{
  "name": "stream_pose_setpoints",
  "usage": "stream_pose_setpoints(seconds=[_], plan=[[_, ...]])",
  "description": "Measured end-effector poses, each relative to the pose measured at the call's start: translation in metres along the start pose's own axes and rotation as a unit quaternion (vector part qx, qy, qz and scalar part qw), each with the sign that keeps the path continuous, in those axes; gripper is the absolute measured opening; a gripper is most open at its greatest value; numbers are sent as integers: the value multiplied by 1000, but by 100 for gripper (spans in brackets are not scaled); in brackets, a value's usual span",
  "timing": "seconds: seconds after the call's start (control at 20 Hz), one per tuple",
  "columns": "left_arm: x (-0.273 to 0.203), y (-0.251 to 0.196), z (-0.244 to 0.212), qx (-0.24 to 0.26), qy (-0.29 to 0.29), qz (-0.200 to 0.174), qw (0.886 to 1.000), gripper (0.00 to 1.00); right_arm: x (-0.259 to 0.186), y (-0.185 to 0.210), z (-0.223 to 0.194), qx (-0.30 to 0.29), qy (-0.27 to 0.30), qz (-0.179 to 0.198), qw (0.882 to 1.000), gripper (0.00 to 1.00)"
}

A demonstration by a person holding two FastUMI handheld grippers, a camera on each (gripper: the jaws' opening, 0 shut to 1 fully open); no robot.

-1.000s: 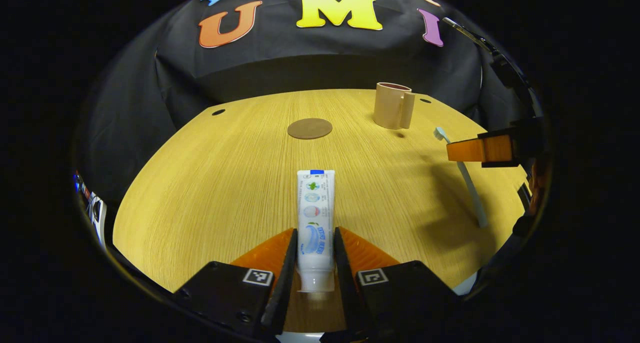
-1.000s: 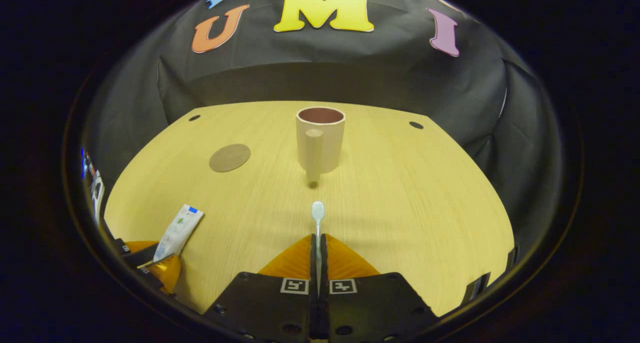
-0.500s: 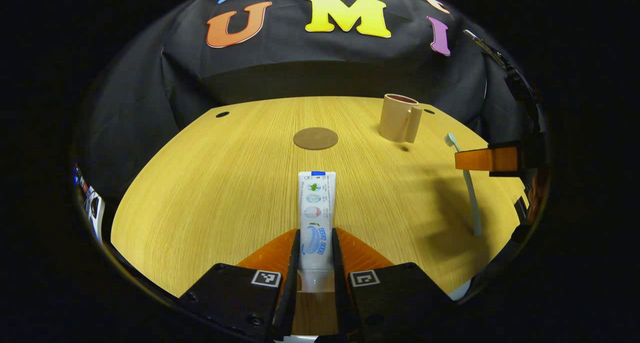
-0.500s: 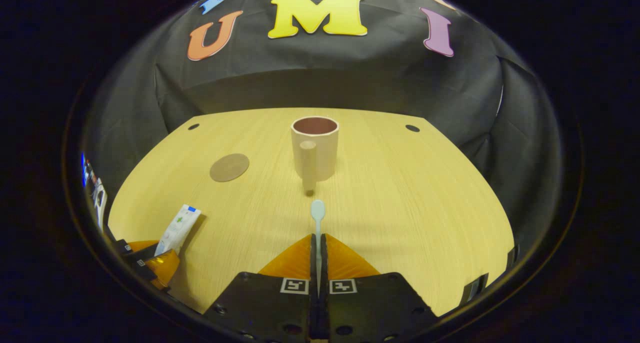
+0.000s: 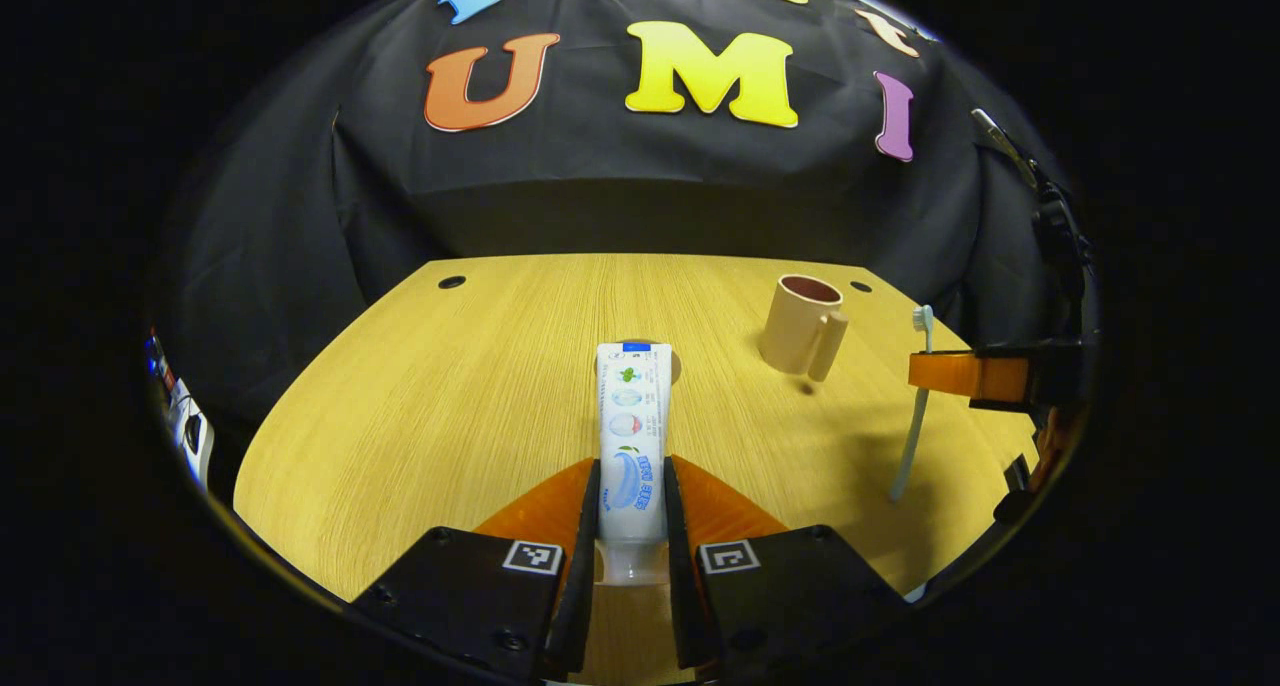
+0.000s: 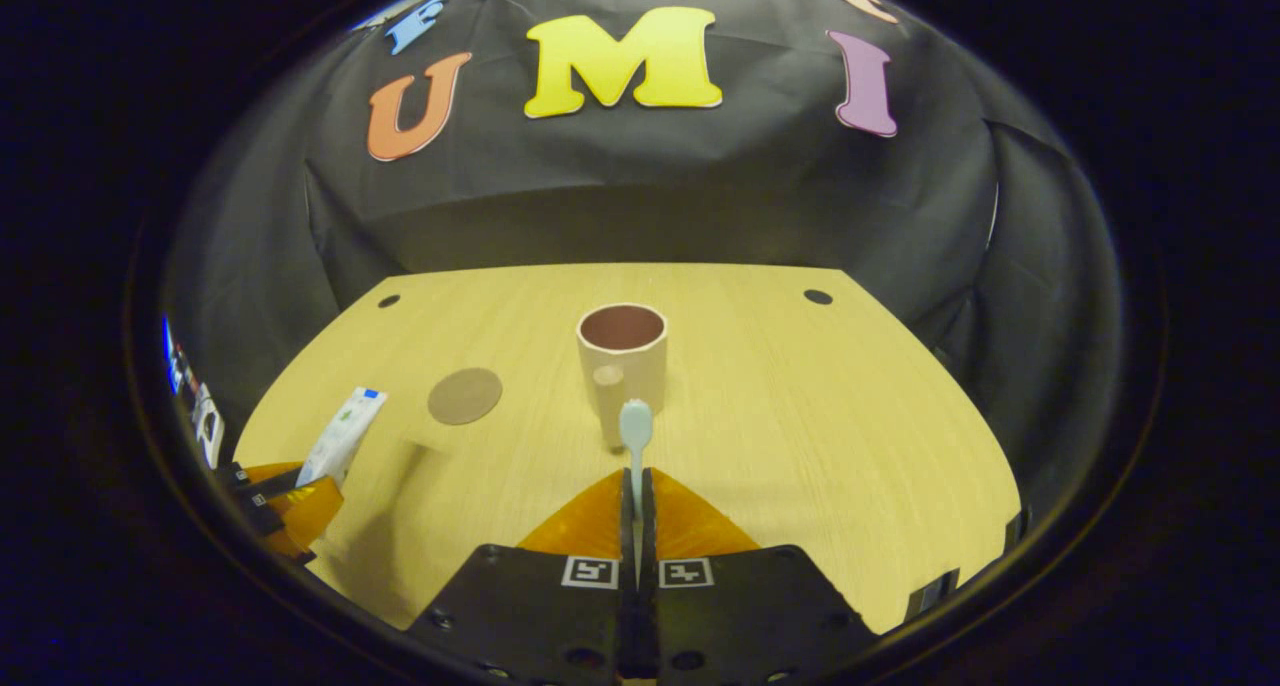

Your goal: Put the toothbrush and toothpaste on the desktop into the cup, then pick up the cup and place it on the coaster on the desktop.

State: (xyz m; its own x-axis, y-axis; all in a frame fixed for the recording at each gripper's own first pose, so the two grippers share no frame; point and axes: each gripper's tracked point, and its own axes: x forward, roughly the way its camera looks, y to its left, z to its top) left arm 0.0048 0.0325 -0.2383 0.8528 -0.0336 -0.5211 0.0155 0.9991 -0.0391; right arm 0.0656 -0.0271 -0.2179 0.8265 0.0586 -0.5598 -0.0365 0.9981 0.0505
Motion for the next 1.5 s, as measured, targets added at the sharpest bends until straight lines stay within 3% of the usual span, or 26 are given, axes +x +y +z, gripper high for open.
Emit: stream_pose_setpoints(seconds=[0.4, 0.75, 0.95, 1.3, 1.5], plan=[[3, 3, 78, -22, -70, -9, 997, 36, -12, 21, 120, 9, -81, 27, 996, 0], [4, 18, 131, -33, -115, 4, 993, 36, 15, 39, 230, 10, -149, 41, 988, 0], [5, 19, 147, -17, -132, 10, 991, 35, 50, 43, 235, -1, -148, 37, 988, 0], [10, 5, 163, -13, -154, 3, 988, 35, 114, 36, 178, -5, -88, 30, 996, 0], [16, -7, 170, -9, -164, -2, 986, 35, 124, 36, 153, 1, -56, 32, 998, 2]])
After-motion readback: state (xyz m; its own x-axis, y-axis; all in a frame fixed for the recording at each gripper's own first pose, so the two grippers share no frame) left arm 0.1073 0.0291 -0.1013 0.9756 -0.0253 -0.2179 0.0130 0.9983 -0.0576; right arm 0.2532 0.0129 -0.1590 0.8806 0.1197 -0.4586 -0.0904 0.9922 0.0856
